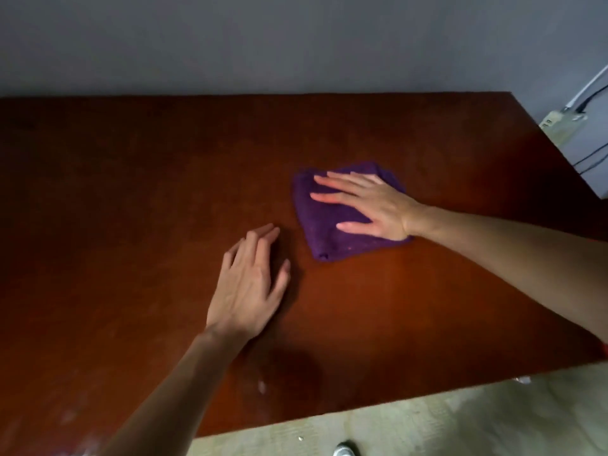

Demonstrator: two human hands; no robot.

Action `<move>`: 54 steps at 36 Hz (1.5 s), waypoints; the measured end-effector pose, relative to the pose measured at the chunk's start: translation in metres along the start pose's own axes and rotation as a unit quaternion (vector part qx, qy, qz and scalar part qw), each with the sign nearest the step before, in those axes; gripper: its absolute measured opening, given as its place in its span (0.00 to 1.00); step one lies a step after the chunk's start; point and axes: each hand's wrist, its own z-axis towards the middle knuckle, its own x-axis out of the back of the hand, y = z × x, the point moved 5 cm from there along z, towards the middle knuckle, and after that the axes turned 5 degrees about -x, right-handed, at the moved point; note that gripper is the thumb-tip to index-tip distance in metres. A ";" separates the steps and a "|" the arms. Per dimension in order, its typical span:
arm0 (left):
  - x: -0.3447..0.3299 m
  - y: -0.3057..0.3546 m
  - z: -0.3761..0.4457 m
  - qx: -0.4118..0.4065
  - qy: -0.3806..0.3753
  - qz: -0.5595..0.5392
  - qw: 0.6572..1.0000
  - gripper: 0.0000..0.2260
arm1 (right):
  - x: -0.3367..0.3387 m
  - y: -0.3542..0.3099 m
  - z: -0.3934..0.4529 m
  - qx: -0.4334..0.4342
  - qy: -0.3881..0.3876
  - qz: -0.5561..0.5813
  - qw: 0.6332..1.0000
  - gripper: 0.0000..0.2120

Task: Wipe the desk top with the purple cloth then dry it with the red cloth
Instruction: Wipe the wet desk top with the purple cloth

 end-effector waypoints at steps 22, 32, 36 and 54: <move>-0.008 0.005 0.004 -0.018 -0.091 0.082 0.992 0.23 | 0.019 0.148 0.093 -0.314 0.036 0.063 0.947 0.32; -0.007 0.005 0.003 -0.015 -0.088 0.071 0.993 0.25 | 0.006 0.084 0.018 -0.431 0.071 0.060 0.898 0.34; -0.007 0.010 0.002 -0.016 -0.081 0.078 0.994 0.25 | -0.005 0.034 -0.050 -0.410 0.087 0.048 0.907 0.33; -0.049 0.111 0.011 -0.007 0.037 0.004 0.999 0.21 | -0.012 -0.036 -0.215 -0.129 0.023 0.018 0.991 0.34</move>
